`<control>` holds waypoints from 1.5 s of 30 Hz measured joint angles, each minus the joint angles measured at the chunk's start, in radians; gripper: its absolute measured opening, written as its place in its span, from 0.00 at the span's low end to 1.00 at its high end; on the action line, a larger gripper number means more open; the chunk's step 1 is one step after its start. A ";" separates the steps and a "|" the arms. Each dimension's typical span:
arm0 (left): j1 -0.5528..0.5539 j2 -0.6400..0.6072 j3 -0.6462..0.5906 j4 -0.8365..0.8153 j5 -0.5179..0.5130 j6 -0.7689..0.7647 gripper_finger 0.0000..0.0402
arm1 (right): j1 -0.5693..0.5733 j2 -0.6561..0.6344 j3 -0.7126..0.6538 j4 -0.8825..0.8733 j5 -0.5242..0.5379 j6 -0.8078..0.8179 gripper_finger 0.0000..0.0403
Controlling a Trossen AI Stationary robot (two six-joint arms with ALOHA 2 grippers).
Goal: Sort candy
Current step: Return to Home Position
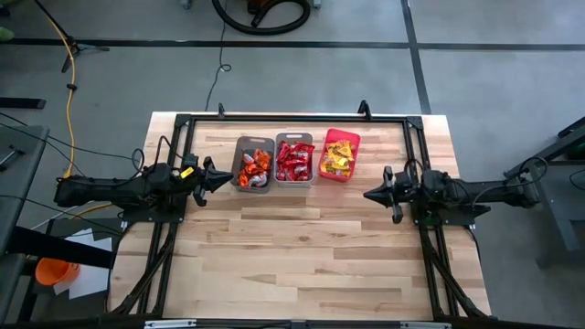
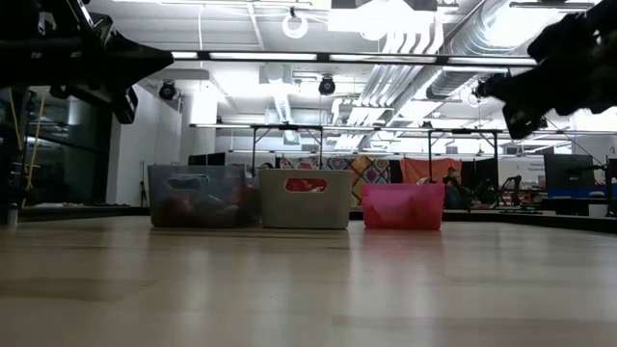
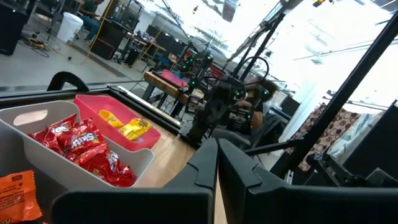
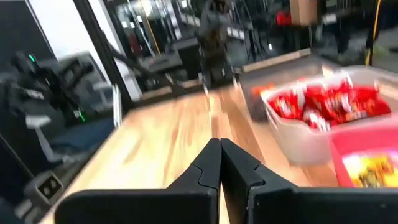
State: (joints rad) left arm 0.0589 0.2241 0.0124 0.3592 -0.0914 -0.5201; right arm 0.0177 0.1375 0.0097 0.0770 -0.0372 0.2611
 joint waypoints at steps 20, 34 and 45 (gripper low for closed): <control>0.000 0.000 0.000 0.000 0.000 0.000 0.00 | 0.000 0.004 0.002 -0.069 0.001 0.000 0.00; 0.000 0.000 0.000 0.000 0.000 0.000 0.00 | 0.000 0.004 0.003 -0.070 0.000 0.000 0.00; 0.000 0.000 0.000 0.000 0.000 0.000 0.00 | 0.000 0.004 0.003 -0.070 0.000 0.000 0.00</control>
State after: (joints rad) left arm 0.0593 0.2241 0.0124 0.3592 -0.0917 -0.5202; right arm 0.0177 0.1418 0.0128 0.0071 -0.0368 0.2609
